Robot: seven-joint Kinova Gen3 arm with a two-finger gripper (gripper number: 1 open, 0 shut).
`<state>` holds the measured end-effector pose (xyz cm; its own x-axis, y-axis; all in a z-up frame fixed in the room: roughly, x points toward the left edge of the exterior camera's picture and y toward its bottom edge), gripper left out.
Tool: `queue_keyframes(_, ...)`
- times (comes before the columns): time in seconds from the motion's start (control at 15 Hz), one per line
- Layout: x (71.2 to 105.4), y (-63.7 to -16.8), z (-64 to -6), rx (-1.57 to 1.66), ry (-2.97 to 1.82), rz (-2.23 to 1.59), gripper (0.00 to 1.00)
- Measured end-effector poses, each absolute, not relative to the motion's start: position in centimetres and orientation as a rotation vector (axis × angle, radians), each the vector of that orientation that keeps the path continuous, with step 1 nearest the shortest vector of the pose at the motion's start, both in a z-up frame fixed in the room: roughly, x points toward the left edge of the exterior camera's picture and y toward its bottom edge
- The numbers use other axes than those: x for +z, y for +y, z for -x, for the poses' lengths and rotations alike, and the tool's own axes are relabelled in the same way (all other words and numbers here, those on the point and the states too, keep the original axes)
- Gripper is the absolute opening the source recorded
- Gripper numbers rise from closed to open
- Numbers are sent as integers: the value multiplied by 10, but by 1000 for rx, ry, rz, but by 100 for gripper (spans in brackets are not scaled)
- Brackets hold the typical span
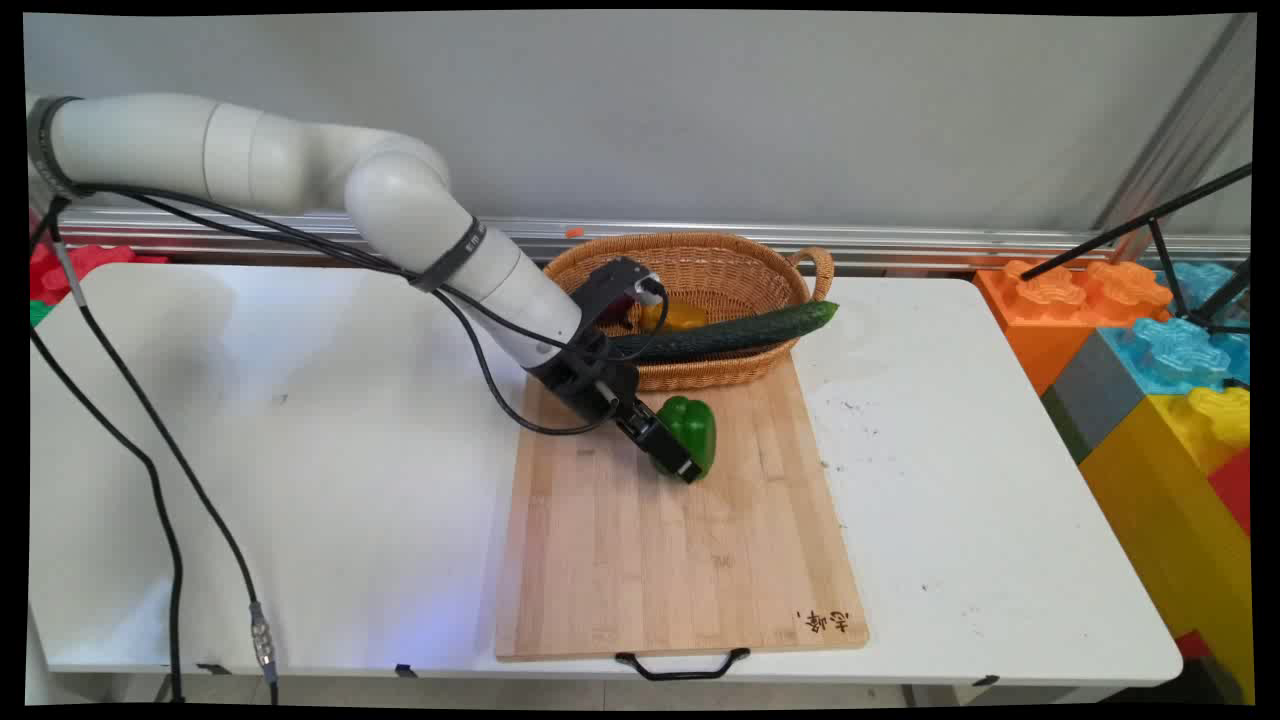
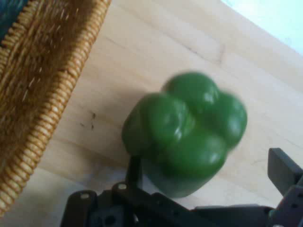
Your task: Pick up the cucumber from the vegetable basket
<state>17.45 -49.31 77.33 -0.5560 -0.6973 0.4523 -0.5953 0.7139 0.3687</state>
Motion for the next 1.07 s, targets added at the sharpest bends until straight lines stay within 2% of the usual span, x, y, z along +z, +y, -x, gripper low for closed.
queue_keyframes(1.07,865,-516,-185,-35,-2384,-822,100)
